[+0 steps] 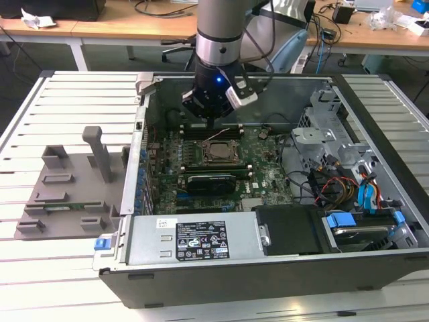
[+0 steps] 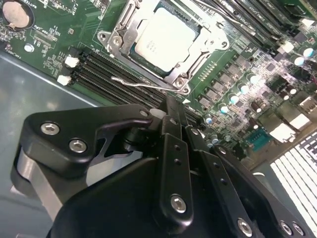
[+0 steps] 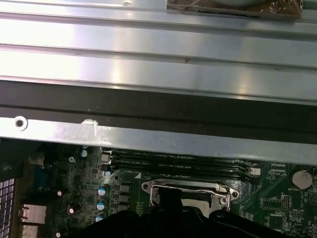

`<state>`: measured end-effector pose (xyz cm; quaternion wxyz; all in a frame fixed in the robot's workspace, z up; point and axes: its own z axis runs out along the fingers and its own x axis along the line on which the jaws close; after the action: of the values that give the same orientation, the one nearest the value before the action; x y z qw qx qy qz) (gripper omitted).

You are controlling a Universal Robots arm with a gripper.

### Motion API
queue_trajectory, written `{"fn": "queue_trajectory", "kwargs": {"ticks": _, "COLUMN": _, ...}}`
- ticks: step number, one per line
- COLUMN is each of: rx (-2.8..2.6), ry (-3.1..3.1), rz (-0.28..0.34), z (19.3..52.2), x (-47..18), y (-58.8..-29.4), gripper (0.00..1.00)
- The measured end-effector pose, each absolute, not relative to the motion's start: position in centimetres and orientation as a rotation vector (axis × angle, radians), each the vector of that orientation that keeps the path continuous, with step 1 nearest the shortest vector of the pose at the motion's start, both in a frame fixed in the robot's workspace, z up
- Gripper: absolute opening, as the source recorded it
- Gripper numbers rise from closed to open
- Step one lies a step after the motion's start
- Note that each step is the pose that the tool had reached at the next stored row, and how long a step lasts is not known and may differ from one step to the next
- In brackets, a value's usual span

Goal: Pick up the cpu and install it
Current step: 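Install the first cpu locking lever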

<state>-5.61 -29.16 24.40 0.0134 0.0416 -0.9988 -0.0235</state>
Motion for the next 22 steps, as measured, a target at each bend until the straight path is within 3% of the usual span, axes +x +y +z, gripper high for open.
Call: {"fn": "queue_trajectory", "kwargs": {"ticks": 22, "rx": 0.15, "ry": -3.11, "rz": -0.071, "z": 21.5, "x": -4.4, "y": -28.2, "gripper": 0.11}}
